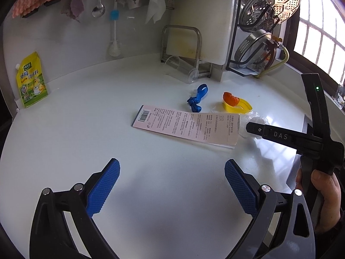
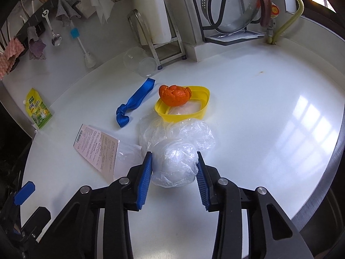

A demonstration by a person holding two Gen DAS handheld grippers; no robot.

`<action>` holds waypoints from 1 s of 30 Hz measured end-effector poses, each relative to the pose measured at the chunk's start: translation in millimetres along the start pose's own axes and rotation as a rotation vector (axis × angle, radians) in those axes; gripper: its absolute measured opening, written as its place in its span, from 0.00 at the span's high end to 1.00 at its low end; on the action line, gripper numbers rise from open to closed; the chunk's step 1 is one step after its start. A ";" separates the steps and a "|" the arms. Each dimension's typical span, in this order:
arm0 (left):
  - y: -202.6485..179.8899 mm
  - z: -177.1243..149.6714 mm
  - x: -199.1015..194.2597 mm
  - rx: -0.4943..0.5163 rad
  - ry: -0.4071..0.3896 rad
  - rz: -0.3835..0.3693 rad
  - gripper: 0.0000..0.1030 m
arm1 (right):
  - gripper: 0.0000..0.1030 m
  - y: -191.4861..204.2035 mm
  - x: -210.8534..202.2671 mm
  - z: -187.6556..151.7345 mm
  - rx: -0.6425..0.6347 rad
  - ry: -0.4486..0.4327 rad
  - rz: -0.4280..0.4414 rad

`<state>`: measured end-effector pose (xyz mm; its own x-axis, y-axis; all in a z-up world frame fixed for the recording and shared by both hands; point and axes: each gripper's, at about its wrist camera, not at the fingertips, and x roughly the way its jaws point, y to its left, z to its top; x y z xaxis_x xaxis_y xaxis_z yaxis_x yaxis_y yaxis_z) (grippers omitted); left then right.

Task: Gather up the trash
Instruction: 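Lift the plastic bags with the right tool while the left tool approaches the pink receipt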

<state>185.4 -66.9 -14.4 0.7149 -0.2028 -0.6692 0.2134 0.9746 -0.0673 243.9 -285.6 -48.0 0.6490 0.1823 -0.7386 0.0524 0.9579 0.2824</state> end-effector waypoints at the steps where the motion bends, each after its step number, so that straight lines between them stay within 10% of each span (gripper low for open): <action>1: -0.3 1.2 0.1 0.002 -0.002 0.004 0.07 | 0.64 -1.1 -3.8 -2.6 0.002 -0.002 0.004; 30: -15.0 3.4 1.1 0.028 -0.005 0.025 0.07 | 0.64 -10.3 -102.1 -22.9 -0.004 -0.268 0.227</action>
<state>185.2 -82.1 -11.6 0.7239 -0.1788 -0.6664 0.2139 0.9764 -0.0297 159.8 -308.9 10.5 0.8199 0.3266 -0.4702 -0.1187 0.9004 0.4185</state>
